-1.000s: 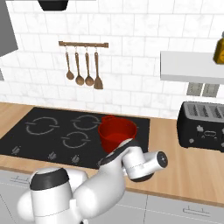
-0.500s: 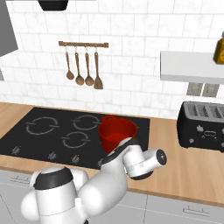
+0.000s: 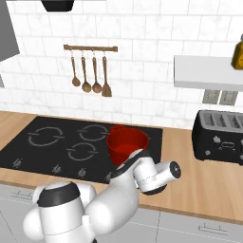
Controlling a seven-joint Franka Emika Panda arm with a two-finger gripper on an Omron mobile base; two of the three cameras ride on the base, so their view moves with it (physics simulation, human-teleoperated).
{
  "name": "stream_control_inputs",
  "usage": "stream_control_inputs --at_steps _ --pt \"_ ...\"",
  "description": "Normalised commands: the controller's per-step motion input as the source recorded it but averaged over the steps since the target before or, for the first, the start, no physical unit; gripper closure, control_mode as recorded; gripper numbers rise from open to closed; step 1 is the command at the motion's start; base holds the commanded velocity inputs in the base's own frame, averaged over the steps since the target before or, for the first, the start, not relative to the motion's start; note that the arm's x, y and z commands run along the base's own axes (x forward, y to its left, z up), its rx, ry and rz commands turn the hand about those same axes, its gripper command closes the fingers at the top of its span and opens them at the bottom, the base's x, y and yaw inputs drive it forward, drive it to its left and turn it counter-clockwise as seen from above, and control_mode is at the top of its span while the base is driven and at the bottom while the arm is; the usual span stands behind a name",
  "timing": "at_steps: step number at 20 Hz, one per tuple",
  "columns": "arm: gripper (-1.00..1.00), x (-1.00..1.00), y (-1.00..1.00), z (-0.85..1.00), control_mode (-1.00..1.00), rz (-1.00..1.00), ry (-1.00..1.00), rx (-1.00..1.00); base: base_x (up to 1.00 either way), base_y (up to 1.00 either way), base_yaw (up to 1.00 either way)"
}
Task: Turn off the front right burner of the stove.
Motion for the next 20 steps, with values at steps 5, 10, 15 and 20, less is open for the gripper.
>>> stream_control_inputs --at_steps 5,10,15,20 --pt "1.0 0.0 0.0 -0.08 -1.0 0.0 0.06 0.0 0.0 0.0 0.0" --pt "1.0 0.0 0.0 -0.15 -1.0 -0.09 0.11 0.0 0.0 0.0 0.0" --pt "1.0 -0.02 -0.12 -0.05 -1.0 -0.35 0.11 0.01 0.0 0.0 0.0" --pt "1.0 -0.1 -0.26 -0.11 -1.0 -0.62 0.09 0.09 0.0 0.0 0.0"
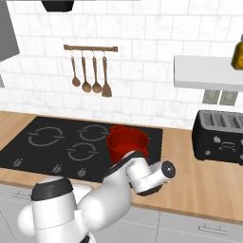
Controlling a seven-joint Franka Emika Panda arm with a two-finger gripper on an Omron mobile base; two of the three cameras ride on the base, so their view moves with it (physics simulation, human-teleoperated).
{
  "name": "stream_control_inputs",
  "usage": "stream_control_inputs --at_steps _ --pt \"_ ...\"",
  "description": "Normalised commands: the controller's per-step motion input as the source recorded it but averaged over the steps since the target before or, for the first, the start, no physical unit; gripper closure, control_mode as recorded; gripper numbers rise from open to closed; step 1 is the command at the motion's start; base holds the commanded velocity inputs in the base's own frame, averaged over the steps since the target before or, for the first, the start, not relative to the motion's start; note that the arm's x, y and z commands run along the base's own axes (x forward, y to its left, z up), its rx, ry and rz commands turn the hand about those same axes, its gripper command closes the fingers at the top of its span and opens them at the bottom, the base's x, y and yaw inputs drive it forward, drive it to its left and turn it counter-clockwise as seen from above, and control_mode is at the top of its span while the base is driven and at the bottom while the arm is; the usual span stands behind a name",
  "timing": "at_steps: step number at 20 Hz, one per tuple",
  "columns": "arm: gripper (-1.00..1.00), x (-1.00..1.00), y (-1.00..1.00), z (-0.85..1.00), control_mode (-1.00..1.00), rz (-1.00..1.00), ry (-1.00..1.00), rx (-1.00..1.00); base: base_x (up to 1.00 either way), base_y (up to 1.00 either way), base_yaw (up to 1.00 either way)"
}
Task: Turn off the front right burner of the stove.
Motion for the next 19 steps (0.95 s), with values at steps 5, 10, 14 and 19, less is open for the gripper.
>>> stream_control_inputs --at_steps 5,10,14,19 --pt "1.0 -0.1 -0.33 -0.09 -1.0 -0.79 0.06 0.14 0.0 0.0 0.0" --pt "1.0 -0.06 -0.31 -0.12 -1.0 -0.85 0.09 0.1 0.0 0.0 0.0" --pt "1.0 0.0 0.01 -0.02 -1.0 -0.36 0.07 0.01 0.0 0.0 0.0" --pt "1.0 0.0 0.0 0.0 -1.0 0.0 0.0 0.0 0.0 0.0 0.0"
